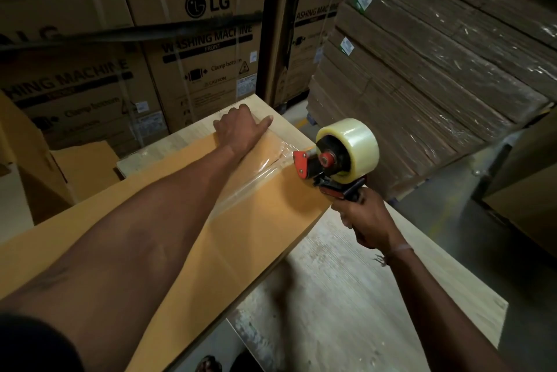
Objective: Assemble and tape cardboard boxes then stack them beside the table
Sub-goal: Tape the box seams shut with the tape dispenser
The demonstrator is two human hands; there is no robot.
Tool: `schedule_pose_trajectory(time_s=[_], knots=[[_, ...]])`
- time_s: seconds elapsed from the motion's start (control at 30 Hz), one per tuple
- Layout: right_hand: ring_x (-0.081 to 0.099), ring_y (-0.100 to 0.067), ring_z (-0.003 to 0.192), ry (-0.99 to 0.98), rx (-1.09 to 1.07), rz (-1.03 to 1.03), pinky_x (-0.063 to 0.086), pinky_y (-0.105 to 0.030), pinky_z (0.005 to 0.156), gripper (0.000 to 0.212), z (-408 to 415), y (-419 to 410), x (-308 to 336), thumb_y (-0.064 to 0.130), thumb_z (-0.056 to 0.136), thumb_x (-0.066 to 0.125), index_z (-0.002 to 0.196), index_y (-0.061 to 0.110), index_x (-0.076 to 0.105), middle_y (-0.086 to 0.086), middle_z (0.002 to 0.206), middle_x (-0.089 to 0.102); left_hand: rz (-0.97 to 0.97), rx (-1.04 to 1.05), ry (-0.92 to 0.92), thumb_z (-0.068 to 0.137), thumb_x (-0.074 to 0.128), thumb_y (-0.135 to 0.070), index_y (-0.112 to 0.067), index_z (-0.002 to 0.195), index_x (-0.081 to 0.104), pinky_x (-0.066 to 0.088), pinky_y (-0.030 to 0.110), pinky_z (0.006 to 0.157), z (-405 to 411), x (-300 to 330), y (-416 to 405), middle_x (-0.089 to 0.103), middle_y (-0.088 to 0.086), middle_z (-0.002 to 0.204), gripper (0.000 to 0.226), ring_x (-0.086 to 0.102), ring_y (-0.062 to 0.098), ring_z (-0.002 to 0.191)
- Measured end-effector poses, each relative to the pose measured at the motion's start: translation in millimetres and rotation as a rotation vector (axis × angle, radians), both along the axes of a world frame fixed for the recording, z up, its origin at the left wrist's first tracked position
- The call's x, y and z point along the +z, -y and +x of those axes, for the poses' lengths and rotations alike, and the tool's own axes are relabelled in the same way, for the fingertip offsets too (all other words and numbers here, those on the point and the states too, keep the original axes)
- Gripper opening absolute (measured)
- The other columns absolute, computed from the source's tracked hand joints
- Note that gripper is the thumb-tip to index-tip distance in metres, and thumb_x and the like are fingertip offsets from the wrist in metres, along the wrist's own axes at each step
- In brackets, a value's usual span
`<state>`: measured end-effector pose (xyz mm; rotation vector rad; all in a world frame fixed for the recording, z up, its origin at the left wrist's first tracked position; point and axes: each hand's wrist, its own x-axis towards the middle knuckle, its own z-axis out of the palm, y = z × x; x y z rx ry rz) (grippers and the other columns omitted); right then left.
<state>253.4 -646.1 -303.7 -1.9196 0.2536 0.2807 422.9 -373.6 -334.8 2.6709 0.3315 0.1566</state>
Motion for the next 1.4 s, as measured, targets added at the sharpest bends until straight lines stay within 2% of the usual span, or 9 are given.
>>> schedule_pose_trajectory(time_s=[0.1, 0.23, 0.33, 0.43, 0.53, 0.73, 0.83, 0.97, 1.4], knots=[[0.037, -0.022, 0.056, -0.001, 0.007, -0.049, 0.035, -0.036, 0.055, 0.040, -5.6, 11.6, -1.1, 0.023, 0.069, 0.072, 0.090, -0.009, 0.065, -0.004, 0.054, 0.043, 0.006, 0.005, 0.004, 0.092, 0.051, -0.075, -0.011, 0.127, 0.062, 0.039, 0.049, 0.100, -2.2, 1.0, 1.8, 0.066, 0.015, 0.128, 0.074, 0.060, 0.037, 0.120], [0.037, -0.023, 0.057, -0.017, 0.017, -0.091, 0.035, -0.035, 0.052, 0.031, -26.2, 32.7, 5.4, 0.002, 0.083, 0.068, 0.110, 0.009, 0.079, 0.001, 0.056, 0.055, -0.003, 0.011, 0.002, 0.091, 0.052, -0.075, -0.012, 0.127, 0.063, 0.038, 0.050, 0.101, -2.0, 2.7, 1.1, 0.067, 0.014, 0.127, 0.073, 0.061, 0.036, 0.119], [0.034, -0.023, 0.057, -0.045, 0.019, -0.094, 0.033, -0.027, 0.047, 0.035, -45.9, 48.1, 13.1, -0.012, 0.091, 0.060, 0.113, 0.010, 0.077, 0.015, 0.058, 0.064, -0.001, 0.010, 0.002, 0.091, 0.052, -0.074, -0.012, 0.126, 0.064, 0.038, 0.051, 0.101, -2.5, 2.6, 2.4, 0.067, 0.014, 0.126, 0.072, 0.061, 0.037, 0.119], [0.030, -0.007, 0.041, -0.087, 0.015, -0.099, 0.030, -0.018, 0.040, 0.033, -62.3, 58.1, 14.5, -0.011, 0.095, 0.058, 0.116, 0.009, 0.073, 0.019, 0.050, 0.059, -0.002, 0.017, 0.002, 0.091, 0.052, -0.074, -0.012, 0.125, 0.065, 0.038, 0.051, 0.102, -2.4, 1.5, 2.3, 0.068, 0.015, 0.126, 0.072, 0.061, 0.038, 0.119], [0.028, -0.003, 0.037, -0.086, 0.021, -0.094, 0.030, -0.016, 0.039, 0.032, -72.6, 62.5, 13.9, -0.011, 0.097, 0.057, 0.117, 0.009, 0.072, 0.020, 0.051, 0.060, -0.001, 0.023, -0.003, 0.090, 0.053, -0.074, -0.012, 0.124, 0.066, 0.038, 0.051, 0.101, -1.3, 1.4, 2.7, 0.068, 0.016, 0.125, 0.073, 0.061, 0.038, 0.118], [0.027, -0.005, 0.037, -0.094, 0.018, -0.125, 0.028, -0.018, 0.039, 0.030, -94.3, 80.9, -1.7, -0.014, 0.095, 0.057, 0.111, 0.005, 0.074, 0.008, 0.048, 0.053, 0.008, 0.027, -0.007, 0.091, 0.053, -0.073, -0.011, 0.126, 0.066, 0.038, 0.052, 0.103, -0.8, 2.5, 3.3, 0.068, 0.016, 0.126, 0.072, 0.061, 0.038, 0.119], [0.026, -0.012, 0.042, -0.090, 0.022, -0.142, 0.025, -0.023, 0.041, 0.033, -97.7, 87.1, -17.4, -0.007, 0.095, 0.060, 0.111, 0.015, 0.078, -0.004, 0.055, 0.046, 0.007, 0.029, -0.004, 0.091, 0.054, -0.072, -0.011, 0.126, 0.066, 0.038, 0.052, 0.103, -1.1, 2.7, 3.2, 0.068, 0.017, 0.127, 0.072, 0.061, 0.039, 0.120], [0.026, -0.014, 0.043, -0.091, 0.031, -0.136, 0.023, -0.026, 0.045, 0.024, -97.3, 90.4, -28.4, -0.003, 0.093, 0.063, 0.097, 0.015, 0.079, -0.013, 0.059, 0.044, 0.012, 0.030, -0.006, 0.091, 0.053, -0.073, -0.011, 0.126, 0.066, 0.038, 0.052, 0.103, -0.8, 2.6, 3.2, 0.068, 0.017, 0.126, 0.073, 0.061, 0.040, 0.120], [0.024, -0.015, 0.046, -0.136, 0.003, -0.097, 0.022, -0.029, 0.046, 0.037, -92.4, 72.7, -48.7, -0.001, 0.094, 0.062, 0.110, 0.029, 0.078, -0.012, 0.062, 0.044, 0.007, 0.028, -0.003, 0.090, 0.054, -0.073, -0.012, 0.125, 0.066, 0.037, 0.051, 0.103, 0.4, -0.5, 3.9, 0.068, 0.017, 0.126, 0.072, 0.061, 0.039, 0.120]])
